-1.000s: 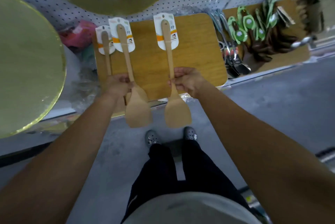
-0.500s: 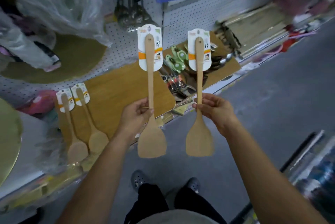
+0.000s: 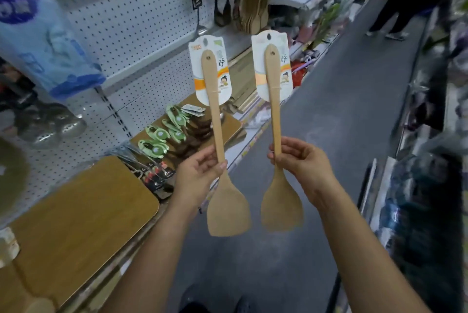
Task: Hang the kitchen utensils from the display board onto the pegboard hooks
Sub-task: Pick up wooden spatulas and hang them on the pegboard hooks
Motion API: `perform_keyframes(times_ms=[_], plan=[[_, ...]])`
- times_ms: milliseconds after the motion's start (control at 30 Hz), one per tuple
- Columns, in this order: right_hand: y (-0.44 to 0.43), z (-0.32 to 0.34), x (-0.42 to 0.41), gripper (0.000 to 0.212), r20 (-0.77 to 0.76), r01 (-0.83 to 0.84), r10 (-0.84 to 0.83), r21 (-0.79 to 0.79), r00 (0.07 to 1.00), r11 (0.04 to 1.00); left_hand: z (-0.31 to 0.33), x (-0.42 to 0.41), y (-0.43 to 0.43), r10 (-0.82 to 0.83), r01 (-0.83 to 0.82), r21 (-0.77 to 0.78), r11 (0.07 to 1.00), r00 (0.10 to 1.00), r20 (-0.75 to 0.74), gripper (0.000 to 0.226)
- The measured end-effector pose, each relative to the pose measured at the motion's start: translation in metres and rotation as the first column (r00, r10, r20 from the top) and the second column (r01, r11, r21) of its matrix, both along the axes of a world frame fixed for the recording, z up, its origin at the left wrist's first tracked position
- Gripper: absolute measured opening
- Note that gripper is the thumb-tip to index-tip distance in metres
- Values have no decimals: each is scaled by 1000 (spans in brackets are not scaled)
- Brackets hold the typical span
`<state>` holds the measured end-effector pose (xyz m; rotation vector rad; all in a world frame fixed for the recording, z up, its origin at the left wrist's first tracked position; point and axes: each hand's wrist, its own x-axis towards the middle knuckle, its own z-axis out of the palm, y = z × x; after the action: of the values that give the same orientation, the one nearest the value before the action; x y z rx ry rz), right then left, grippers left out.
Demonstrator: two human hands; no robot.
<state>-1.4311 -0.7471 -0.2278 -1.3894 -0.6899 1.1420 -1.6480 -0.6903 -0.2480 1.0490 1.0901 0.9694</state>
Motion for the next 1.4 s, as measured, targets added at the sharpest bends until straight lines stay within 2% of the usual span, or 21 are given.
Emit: perform_keyframes(times_ms=[200, 433, 633, 900, 1133, 1400], plan=[[19, -8, 52, 32, -23, 105, -105, -1, 994, 994, 9, 63, 37, -147, 147, 30, 989, 989, -20, 41], [92, -12, 108, 35, -5, 173, -173, -23, 985, 985, -12, 126, 127, -219, 220, 45, 975, 976, -15, 47], [148, -6, 158, 38, 26, 231, -230, -52, 973, 972, -14, 178, 196, -236, 236, 12, 972, 970, 53, 45], [192, -11, 224, 38, -17, 245, -246, -43, 969, 969, -15, 247, 245, -239, 239, 34, 970, 971, -9, 40], [232, -19, 320, 38, -32, 178, -179, -47, 983, 983, -24, 334, 277, -219, 220, 17, 975, 975, -41, 41], [287, -1, 459, 36, -32, 20, -20, 16, 999, 1000, -5, 458, 302, -59, 60, 5, 998, 996, -61, 39]])
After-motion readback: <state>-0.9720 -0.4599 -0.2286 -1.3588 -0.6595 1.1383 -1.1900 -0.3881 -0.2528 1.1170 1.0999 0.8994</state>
